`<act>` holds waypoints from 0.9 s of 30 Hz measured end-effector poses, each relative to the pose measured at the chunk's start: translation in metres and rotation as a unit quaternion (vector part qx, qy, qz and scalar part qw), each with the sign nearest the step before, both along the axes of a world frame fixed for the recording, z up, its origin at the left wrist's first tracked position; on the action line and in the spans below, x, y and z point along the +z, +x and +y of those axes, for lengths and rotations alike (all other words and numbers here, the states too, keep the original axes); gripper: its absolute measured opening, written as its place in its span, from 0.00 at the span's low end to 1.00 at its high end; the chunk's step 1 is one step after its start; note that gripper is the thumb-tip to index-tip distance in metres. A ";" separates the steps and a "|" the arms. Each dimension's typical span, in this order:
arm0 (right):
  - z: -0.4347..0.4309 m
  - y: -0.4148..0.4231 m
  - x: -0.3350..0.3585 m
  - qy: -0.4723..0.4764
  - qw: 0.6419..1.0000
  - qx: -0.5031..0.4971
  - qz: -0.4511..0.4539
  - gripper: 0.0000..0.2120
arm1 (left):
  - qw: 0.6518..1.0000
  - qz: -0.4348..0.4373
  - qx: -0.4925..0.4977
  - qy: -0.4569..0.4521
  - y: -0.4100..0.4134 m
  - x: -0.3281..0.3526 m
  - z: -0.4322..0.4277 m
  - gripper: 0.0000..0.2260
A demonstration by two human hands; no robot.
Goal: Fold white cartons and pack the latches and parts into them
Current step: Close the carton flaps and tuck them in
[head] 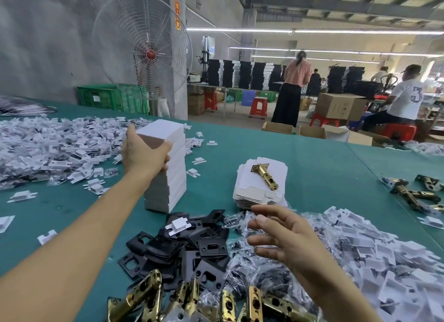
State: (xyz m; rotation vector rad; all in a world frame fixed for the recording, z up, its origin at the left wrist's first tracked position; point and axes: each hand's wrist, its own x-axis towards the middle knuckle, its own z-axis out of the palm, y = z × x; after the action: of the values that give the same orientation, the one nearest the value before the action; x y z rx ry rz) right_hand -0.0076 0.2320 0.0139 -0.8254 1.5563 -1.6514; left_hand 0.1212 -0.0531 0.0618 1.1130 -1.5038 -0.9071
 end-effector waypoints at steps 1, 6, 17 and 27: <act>0.000 0.000 -0.001 0.001 1.000 -0.001 -0.001 0.07 | 1.000 -0.014 0.006 -0.015 0.001 -0.002 -0.002 0.42; -0.001 -0.001 -0.001 0.001 1.000 -0.005 -0.004 0.08 | 0.988 -0.142 0.049 -0.042 0.008 -0.004 -0.009 0.40; -0.001 0.000 -0.001 0.021 1.000 -0.008 0.003 0.09 | 0.972 -0.196 0.081 -0.104 0.004 -0.019 -0.008 0.36; 0.012 -0.003 0.010 0.068 0.995 0.002 0.077 0.05 | 0.962 -0.065 0.113 -0.239 -0.001 -0.035 0.010 0.35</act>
State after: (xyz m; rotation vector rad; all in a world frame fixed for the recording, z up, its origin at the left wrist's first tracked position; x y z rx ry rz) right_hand -0.0106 0.2437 0.0239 -0.9008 1.7500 -1.4898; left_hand 0.1200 -0.0429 0.0267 0.9692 -1.5546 -0.2912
